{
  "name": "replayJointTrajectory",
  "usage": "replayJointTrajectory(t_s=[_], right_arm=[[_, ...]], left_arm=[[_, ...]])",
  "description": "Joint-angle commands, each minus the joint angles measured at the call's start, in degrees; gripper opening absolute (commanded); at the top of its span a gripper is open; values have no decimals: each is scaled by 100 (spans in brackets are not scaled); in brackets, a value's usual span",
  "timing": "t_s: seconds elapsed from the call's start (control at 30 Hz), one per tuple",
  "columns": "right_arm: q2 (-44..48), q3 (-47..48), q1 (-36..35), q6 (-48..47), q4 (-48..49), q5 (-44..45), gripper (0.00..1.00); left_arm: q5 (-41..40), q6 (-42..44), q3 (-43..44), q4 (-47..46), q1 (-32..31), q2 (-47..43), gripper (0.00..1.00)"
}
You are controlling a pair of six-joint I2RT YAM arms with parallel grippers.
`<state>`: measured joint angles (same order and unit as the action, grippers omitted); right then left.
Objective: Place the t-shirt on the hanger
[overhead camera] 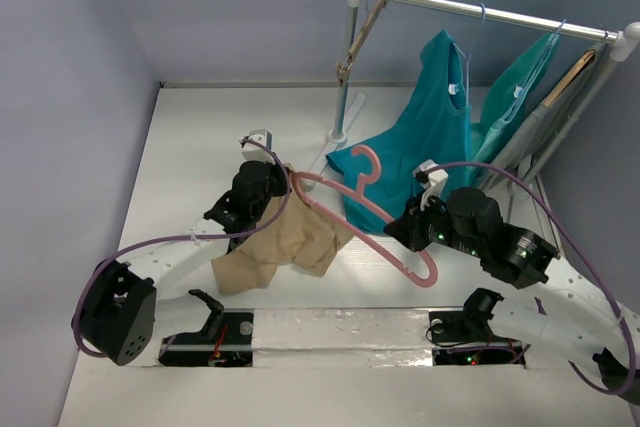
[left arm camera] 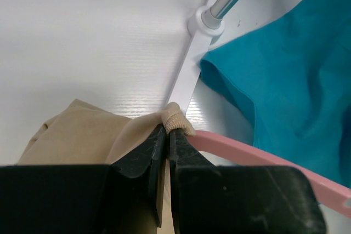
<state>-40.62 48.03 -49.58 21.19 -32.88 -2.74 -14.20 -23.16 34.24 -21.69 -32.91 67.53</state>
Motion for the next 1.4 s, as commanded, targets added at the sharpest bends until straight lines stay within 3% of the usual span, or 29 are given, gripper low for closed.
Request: replayJointTrajectory(t_s=[0.0,0.3,0.47,0.63,0.93,1.03,1.13,1.23,1.37], right_arm=[[-156,-4,-104,7,721,-226,0],[-508,-224,-332,227,1521,-464,0],[-649,-294,-456,403,2189,-157,0],[-885,-163,-772,368,2383,1246,0],[-1088,171,-1791,-35,3226,2758,0],[-1561,233,-1932,-212,3876,3043,0],[-2421,251,-1932,-291,4752,2851,0],[-2896,330,-1932,-387,5229,2797,0],[-3443,312,-1932,-817,6582,2683,0]], left_arm=[[223,31,-31,-344,21,-143,0],[602,-189,-22,-205,21,-345,0],[559,-365,-93,42,21,-731,0],[313,-523,-137,393,-32,-1161,0],[-496,-734,-23,833,-137,-2111,0],[-497,-682,187,1000,-190,-2463,0],[-33,-550,503,1193,-243,-2569,0],[267,-497,872,1386,-243,-2587,0],[567,-497,1242,1712,-243,-2727,0]])
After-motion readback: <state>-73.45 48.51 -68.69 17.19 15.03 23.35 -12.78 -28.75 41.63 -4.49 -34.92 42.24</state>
